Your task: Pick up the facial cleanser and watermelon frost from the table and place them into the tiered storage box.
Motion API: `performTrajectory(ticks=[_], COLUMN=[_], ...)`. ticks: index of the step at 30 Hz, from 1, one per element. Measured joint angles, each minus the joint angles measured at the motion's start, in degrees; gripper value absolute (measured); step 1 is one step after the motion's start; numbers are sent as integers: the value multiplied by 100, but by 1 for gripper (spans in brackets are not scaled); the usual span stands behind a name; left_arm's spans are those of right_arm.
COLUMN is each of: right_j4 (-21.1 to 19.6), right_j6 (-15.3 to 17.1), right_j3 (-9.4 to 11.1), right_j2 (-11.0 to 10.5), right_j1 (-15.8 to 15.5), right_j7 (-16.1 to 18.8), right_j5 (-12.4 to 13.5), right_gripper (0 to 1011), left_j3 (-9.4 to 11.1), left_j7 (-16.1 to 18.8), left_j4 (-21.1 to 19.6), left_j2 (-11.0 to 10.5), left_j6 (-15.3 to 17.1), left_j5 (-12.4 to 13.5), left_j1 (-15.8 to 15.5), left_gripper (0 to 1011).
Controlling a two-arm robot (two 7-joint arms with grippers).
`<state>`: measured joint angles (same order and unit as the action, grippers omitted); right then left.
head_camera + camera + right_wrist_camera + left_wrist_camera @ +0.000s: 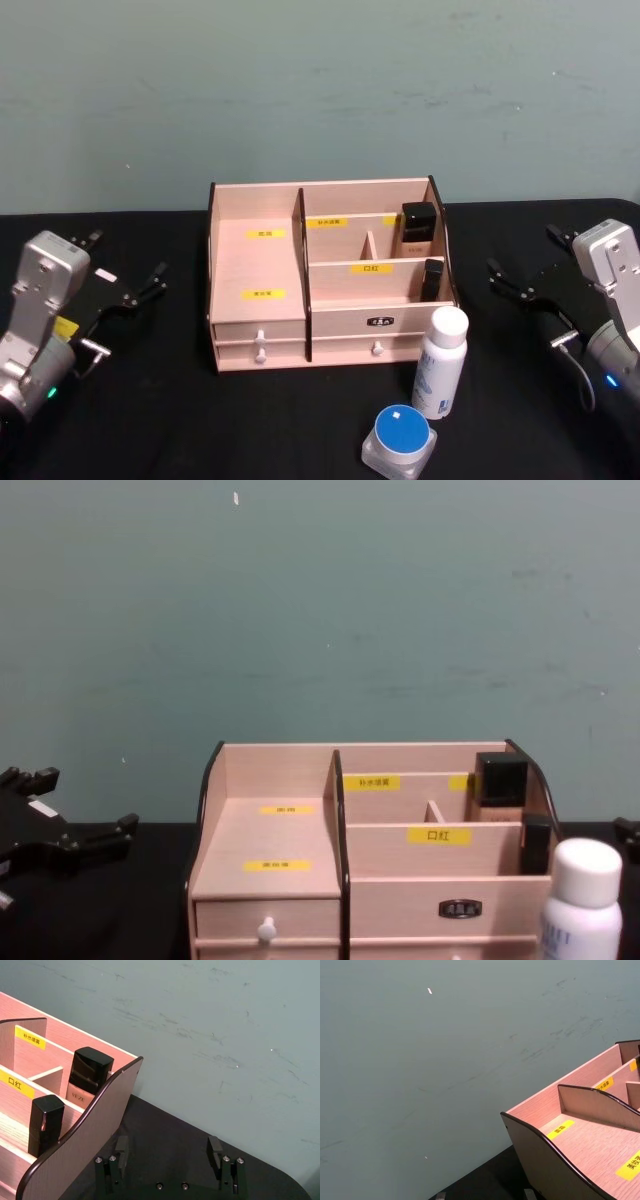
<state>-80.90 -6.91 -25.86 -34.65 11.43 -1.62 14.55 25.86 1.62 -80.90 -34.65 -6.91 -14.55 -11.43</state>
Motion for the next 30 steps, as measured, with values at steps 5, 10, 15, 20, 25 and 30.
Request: performTrajectory(ticks=[5, 10, 15, 20, 25, 30], right_j4=[0, 0, 0, 0, 0, 0], right_j6=[0, 0, 0, 0, 0, 0], right_j3=[0, 0, 0, 0, 0, 0], right_j2=[0, 0, 0, 0, 0, 0], right_j1=[0, 0, 0, 0, 0, 0], right_j7=[0, 0, 0, 0, 0, 0], right_j5=[0, 0, 0, 0, 0, 0], right_gripper=[1002, 1002, 1002, 1002, 1002, 1002], left_j3=[0, 0, 0, 0, 0, 0], left_j7=[0, 0, 0, 0, 0, 0], left_j4=[0, 0, 0, 0, 0, 0], left_j2=[0, 0, 0, 0, 0, 0], left_j6=[0, 0, 0, 0, 0, 0], left_j5=[0, 0, 0, 0, 0, 0], left_j1=[0, 0, 0, 0, 0, 0], left_gripper=[1009, 1010, 1010, 1010, 1010, 1010])
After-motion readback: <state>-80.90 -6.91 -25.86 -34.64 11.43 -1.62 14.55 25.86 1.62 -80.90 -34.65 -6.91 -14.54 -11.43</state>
